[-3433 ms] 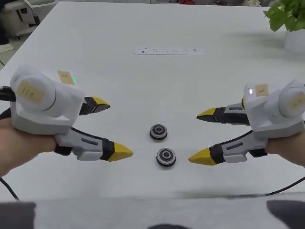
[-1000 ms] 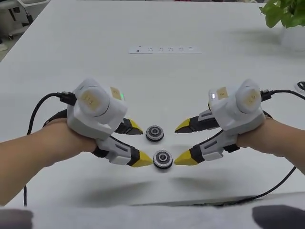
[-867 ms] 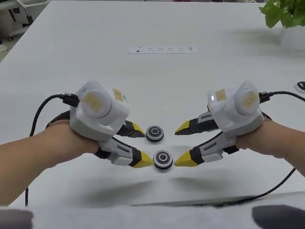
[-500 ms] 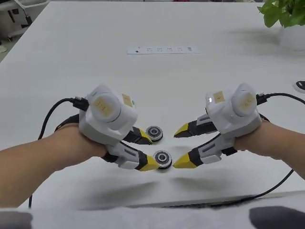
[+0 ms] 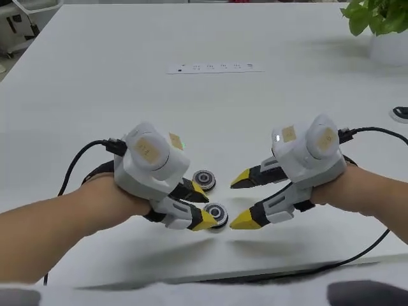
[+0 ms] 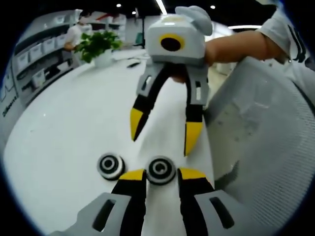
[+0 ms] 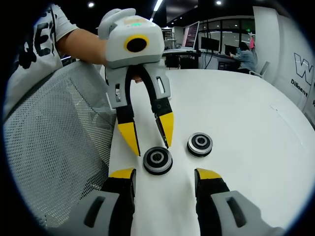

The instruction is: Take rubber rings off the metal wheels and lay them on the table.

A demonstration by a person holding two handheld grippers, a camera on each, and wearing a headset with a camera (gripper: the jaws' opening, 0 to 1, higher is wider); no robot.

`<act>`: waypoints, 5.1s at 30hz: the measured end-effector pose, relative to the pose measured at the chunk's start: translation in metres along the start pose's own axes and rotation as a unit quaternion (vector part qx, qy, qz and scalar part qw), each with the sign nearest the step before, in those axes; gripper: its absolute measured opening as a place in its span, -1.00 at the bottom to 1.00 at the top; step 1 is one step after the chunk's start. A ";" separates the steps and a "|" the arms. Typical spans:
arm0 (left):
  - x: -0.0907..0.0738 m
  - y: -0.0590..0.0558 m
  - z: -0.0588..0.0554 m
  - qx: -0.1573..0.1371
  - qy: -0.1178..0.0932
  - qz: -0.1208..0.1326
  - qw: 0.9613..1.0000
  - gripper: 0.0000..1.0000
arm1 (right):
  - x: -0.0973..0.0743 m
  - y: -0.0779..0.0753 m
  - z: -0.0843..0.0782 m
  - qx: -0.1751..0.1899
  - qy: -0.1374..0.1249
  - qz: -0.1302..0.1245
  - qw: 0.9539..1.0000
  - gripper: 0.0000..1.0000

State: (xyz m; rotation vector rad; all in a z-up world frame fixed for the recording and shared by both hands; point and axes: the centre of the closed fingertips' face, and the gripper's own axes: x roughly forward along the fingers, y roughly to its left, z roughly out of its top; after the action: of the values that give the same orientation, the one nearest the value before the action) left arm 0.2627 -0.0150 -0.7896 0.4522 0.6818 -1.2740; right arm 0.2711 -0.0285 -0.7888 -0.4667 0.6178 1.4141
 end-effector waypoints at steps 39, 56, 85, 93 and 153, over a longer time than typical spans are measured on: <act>0.001 -0.002 -0.003 0.054 -0.014 0.033 0.998 -0.72 | 0.019 0.009 -0.001 0.067 -0.039 0.017 0.997 -0.26; 0.008 0.011 -0.007 0.042 -0.022 0.035 0.998 -0.72 | 0.028 0.011 -0.003 0.070 -0.041 0.012 0.997 -0.47; 0.003 0.002 -0.004 0.046 -0.024 0.041 0.998 -0.73 | 0.023 0.012 -0.008 0.032 -0.023 0.008 0.999 -0.74; 0.002 -0.004 -0.001 0.045 -0.025 0.042 0.998 -0.73 | 0.022 0.009 -0.011 0.032 -0.014 0.004 0.999 -0.91; 0.001 0.001 -0.003 0.047 -0.022 0.050 0.997 -0.73 | 0.013 -0.002 -0.001 0.277 -0.084 0.014 0.957 -1.00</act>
State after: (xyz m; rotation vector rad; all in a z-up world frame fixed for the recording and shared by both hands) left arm 0.2629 -0.0134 -0.7920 0.5279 0.5571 -1.2216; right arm 0.2739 -0.0197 -0.7981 0.1075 0.8453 1.2237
